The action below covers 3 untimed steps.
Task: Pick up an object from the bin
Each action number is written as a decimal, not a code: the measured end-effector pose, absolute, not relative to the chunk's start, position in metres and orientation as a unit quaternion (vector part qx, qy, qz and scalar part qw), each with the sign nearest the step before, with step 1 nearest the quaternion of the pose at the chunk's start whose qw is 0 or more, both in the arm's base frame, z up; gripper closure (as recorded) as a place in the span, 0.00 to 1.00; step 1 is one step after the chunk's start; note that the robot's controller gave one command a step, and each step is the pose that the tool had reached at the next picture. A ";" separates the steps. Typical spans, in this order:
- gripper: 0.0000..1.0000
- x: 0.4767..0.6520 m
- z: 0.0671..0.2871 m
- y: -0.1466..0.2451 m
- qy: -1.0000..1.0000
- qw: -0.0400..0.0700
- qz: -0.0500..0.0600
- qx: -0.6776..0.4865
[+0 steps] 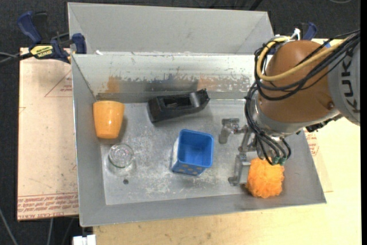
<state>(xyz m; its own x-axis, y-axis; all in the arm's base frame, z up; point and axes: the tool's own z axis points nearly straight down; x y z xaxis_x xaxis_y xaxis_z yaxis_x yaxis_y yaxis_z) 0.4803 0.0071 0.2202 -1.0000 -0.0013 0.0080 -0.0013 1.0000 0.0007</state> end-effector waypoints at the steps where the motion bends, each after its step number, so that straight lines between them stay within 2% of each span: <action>1: 0.00 0.482 0.224 0.007 -1.000 0.000 0.000 0.001; 2: 0.00 0.485 0.189 -0.015 -0.999 -0.001 -0.001 0.047; 3: 0.00 0.505 0.152 -0.054 -0.994 -0.001 -0.001 0.107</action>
Offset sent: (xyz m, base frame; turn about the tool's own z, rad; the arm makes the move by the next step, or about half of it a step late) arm 0.0061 -0.0552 -0.0824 -0.2113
